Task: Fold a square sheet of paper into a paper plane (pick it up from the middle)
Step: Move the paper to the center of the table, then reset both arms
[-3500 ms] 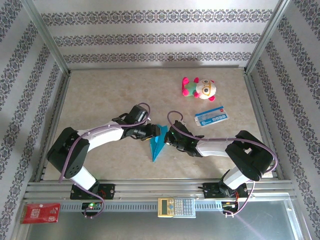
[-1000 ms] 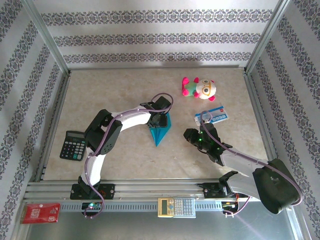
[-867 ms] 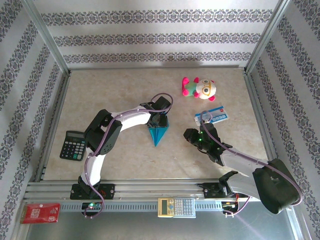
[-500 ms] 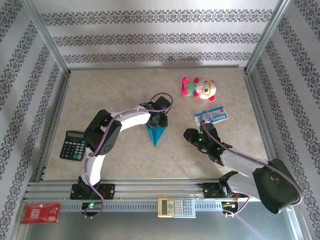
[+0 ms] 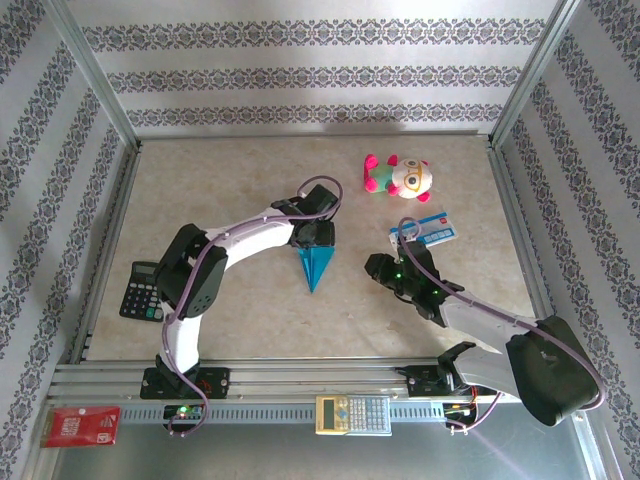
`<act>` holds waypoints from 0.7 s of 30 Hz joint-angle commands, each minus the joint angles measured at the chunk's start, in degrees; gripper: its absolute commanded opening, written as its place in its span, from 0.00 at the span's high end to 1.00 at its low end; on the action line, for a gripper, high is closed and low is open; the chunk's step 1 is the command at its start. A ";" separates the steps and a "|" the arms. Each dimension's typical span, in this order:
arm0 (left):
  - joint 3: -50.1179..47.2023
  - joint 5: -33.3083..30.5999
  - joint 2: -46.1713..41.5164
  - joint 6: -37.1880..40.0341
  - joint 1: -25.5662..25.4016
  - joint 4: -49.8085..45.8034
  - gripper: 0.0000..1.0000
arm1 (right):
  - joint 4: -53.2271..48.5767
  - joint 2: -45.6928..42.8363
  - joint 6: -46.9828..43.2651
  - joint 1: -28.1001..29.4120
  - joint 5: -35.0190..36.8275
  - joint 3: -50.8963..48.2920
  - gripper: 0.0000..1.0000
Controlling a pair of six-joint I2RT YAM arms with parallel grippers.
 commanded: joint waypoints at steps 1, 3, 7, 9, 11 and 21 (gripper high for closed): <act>-0.85 -0.69 -3.51 1.76 0.49 -2.08 0.39 | -2.56 -0.38 -3.11 -0.23 -0.34 3.17 0.75; -2.27 -0.02 -5.85 2.21 0.66 -1.03 0.39 | -5.35 -0.51 -5.05 -0.18 -0.14 4.95 0.74; -4.80 2.04 -10.77 3.48 1.35 0.53 0.38 | -14.70 -1.68 -11.27 0.00 3.72 10.05 0.72; -6.61 2.03 -14.03 4.83 2.62 0.45 0.37 | -23.27 -2.75 -16.48 0.17 8.79 14.56 0.67; -8.83 0.72 -17.83 6.68 4.72 0.70 0.36 | -31.15 -3.45 -21.40 0.52 15.75 18.96 0.59; -28.48 -18.39 -37.29 18.08 21.75 12.47 0.00 | -30.58 -5.33 -36.56 -3.81 46.48 19.34 0.02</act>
